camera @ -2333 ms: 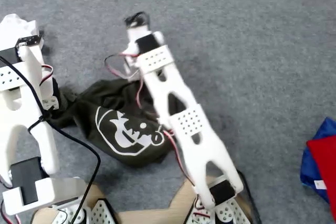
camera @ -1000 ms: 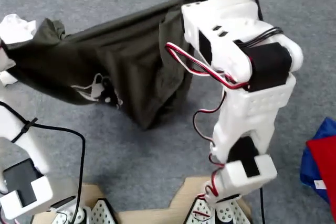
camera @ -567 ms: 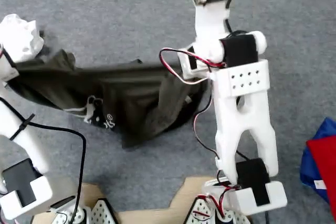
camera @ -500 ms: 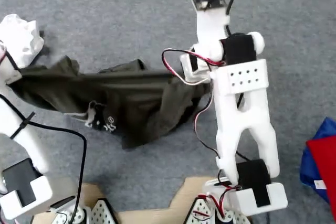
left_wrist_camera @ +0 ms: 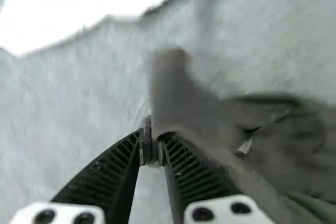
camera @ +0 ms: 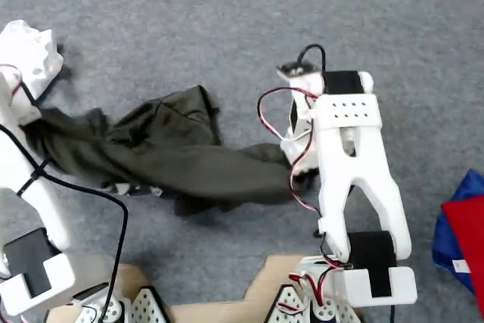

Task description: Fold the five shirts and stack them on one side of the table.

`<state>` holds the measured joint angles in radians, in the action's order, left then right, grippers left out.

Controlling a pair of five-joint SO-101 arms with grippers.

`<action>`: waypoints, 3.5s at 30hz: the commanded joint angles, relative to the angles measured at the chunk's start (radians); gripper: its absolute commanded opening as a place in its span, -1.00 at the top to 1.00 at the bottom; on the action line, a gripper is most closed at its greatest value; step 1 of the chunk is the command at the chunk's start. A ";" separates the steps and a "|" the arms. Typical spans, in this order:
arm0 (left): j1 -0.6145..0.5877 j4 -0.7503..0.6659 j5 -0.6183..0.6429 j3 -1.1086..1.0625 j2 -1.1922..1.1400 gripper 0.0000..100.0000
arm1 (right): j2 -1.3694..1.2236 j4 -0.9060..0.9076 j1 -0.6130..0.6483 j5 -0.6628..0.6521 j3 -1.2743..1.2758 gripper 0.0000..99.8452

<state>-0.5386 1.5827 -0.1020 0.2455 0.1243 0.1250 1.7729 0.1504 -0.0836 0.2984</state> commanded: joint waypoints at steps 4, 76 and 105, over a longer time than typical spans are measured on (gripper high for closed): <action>0.124 -0.023 0.095 0.456 0.038 0.96 | 0.056 -0.051 0.231 0.049 0.030 0.99; 0.786 0.180 0.341 0.539 -0.228 0.44 | 0.354 0.012 -0.453 -0.382 -0.174 0.30; -0.724 -0.121 -0.270 -0.279 0.035 0.44 | -0.512 0.008 0.883 0.126 -0.816 0.30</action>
<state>-1.2091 1.5244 -0.3445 0.0107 0.1151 -0.3199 1.7607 1.0019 0.0345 -0.3782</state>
